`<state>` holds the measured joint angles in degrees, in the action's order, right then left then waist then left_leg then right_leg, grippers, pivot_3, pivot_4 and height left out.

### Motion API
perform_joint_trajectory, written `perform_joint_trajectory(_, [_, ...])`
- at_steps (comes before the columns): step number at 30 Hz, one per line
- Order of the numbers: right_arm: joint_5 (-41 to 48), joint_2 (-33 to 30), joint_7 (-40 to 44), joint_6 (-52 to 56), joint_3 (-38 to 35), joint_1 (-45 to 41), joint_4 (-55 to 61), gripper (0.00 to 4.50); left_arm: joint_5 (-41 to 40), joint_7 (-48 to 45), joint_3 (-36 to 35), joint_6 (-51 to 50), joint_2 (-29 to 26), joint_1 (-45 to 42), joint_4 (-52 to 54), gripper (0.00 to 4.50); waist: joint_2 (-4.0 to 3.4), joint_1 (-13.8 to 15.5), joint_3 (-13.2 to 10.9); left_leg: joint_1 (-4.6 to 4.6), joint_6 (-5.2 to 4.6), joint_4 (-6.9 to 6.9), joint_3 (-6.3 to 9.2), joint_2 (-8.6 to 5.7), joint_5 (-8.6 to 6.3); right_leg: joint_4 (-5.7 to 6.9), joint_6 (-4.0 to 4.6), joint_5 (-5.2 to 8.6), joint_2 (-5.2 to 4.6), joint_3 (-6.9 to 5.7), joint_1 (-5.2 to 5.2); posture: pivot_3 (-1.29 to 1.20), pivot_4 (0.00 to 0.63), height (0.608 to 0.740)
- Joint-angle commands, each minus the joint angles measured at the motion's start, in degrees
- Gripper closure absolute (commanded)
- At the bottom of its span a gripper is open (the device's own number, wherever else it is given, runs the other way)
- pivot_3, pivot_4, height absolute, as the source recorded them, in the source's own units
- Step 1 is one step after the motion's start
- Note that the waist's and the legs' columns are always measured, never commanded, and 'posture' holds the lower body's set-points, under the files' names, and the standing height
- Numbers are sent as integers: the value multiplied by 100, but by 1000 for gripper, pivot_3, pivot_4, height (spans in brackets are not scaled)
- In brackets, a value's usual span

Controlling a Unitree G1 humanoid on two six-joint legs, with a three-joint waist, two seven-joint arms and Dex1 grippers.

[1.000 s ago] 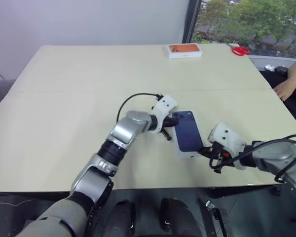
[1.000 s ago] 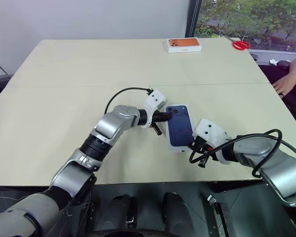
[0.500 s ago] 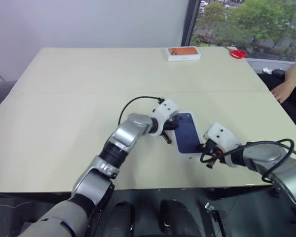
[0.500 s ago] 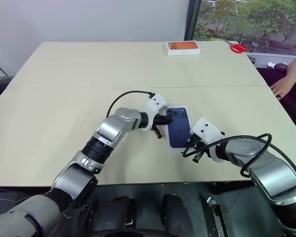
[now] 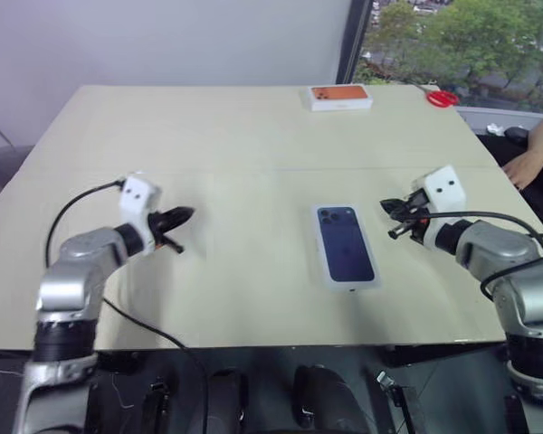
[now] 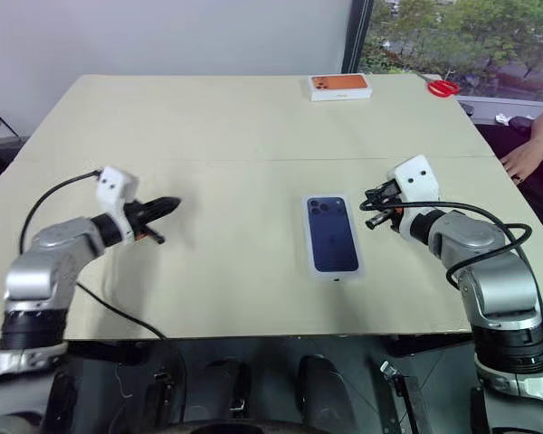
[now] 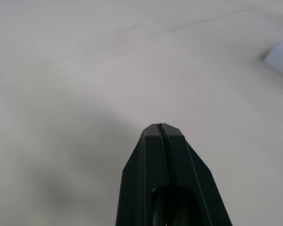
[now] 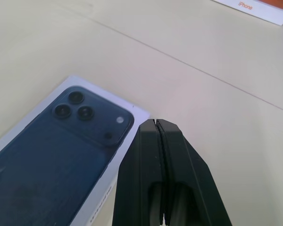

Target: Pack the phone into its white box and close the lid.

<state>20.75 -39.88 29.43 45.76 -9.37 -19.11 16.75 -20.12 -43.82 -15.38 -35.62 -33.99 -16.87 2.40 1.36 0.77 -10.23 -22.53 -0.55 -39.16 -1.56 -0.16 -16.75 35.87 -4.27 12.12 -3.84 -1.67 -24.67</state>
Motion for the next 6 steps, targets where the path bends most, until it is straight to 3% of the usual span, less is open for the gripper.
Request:
perform_joint_trajectory(1, [81,70,67,-143,-118,-101,-67,4456,-244,-27,-480,222,-202,270,341,4500,0,4,0,1,0,-1,0,-1,0,-1,2,1,-2,0,2,0,150,740])
perform_joint_trajectory(6, [129,99,224,-194,0,-154,-66,4456,-334,48,-591,254,-315,535,460,4500,-1,-2,-1,1,1,0,0,-3,0,0,17,9,-24,-1,2,0,150,740])
